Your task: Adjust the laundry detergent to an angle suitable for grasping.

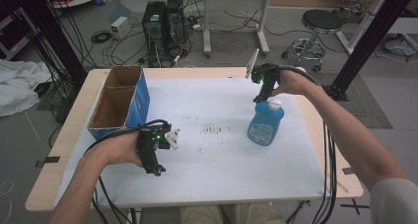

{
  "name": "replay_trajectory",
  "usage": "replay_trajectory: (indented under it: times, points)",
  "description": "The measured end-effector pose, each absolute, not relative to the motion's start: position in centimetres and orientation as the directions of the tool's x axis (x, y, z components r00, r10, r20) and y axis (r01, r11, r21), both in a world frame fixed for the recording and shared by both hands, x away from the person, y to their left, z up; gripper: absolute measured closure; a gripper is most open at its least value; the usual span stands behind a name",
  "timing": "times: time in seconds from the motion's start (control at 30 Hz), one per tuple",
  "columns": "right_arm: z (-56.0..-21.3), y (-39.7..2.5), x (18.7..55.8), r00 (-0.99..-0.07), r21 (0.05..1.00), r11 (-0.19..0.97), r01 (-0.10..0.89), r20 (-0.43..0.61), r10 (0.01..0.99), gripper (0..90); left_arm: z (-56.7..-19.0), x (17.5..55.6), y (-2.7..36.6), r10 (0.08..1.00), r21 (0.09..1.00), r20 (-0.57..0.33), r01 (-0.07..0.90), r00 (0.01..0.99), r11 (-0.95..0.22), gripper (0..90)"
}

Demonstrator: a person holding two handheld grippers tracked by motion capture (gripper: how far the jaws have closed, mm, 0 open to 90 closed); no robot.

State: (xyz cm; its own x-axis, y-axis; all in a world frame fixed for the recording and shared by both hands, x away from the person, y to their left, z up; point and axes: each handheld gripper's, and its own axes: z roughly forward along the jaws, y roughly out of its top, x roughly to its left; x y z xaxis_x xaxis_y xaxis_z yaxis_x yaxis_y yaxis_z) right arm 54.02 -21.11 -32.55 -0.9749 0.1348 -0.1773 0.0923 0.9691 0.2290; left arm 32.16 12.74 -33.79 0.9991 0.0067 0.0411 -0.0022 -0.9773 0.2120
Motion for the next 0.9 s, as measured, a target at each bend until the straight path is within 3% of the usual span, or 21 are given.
replay_trajectory:
  times: [0.9]
  points:
    - [-32.52, -21.13, 53.89, -0.974, 0.217, 0.972, 0.092, -0.184, 0.133, 12.9, -33.85, 32.09, 13.11, 0.029, 0.215, 0.041, 0.019, 0.999, -0.976, 17.6]
